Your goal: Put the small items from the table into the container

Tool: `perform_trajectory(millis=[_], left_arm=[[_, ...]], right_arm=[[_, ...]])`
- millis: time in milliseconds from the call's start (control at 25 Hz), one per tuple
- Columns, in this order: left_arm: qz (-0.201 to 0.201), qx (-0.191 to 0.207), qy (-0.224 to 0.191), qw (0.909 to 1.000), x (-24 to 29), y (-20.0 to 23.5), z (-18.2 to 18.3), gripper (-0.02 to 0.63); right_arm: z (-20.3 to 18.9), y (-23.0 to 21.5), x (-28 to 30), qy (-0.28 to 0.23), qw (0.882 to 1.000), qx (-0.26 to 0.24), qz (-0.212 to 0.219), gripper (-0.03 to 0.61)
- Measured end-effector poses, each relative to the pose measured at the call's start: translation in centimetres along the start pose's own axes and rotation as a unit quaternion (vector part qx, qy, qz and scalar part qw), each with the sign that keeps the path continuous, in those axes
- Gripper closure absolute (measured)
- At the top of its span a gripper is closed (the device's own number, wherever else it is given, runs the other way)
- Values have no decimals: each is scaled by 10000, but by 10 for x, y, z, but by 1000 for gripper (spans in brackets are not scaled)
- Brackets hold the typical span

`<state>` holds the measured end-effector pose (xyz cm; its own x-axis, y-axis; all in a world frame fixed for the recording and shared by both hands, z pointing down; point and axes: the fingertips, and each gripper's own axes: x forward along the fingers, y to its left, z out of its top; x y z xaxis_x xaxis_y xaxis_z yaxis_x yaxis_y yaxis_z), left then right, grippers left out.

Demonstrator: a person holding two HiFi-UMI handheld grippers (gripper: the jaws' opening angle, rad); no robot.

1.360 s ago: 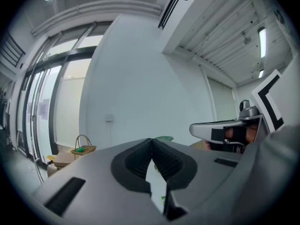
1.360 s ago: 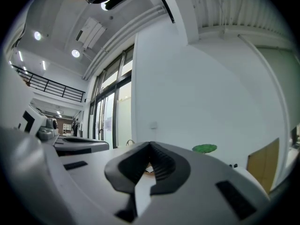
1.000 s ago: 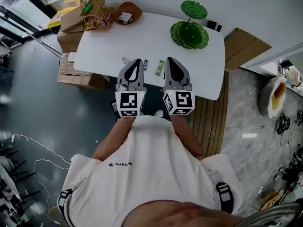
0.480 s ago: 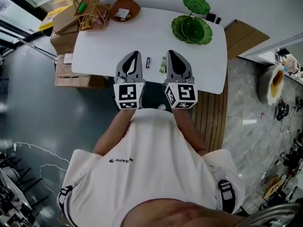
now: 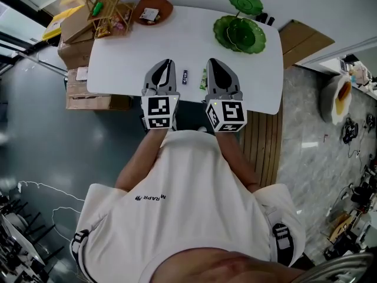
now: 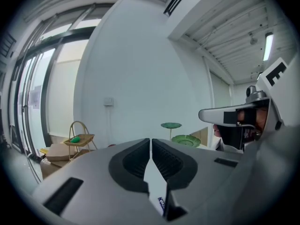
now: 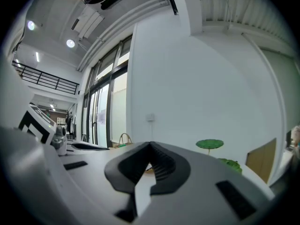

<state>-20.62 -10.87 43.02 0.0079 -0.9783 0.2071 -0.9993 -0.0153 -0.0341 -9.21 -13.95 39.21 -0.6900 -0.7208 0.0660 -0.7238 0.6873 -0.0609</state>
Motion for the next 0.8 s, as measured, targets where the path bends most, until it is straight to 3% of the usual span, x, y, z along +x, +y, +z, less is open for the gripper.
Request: perform_trajectory(millis=[360,480,680,800], left_arm=[[-63,112,497,9987,12,10,-27,603],[-191,231,874,9957,19,14,-46,555],[-279,636,1566,9852,23,23,-80,554],[-298,1194,1848,9750,26,24,-94,548]], right_arm=[[-8,0,11,97,9999,-7,98,572],[-11,1,13,145,9998,-22,149,572],[-14,-1,13,172,9997,-55,152,572],[-16,-6,13,191,9997,-48,121,572]])
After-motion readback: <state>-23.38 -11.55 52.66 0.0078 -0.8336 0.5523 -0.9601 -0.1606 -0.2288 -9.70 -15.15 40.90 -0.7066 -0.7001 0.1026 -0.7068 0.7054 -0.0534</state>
